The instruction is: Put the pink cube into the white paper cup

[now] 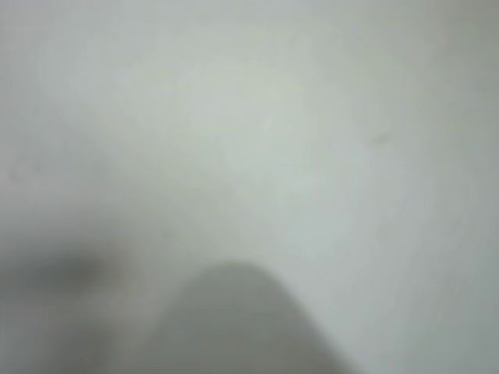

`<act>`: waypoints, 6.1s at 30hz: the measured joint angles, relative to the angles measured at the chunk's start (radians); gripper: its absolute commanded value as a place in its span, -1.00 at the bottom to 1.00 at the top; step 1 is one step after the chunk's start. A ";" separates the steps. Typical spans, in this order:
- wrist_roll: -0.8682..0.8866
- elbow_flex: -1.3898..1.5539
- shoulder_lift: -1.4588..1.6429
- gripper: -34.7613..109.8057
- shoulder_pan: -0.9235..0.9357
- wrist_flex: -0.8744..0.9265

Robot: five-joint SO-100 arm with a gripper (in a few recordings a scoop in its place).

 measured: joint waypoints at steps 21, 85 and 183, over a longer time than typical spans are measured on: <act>0.132 0.067 0.163 -0.52 0.152 -0.029; -0.169 -0.692 -0.753 -0.43 -0.058 -0.230; -0.195 -1.002 -0.841 -0.34 -0.403 0.028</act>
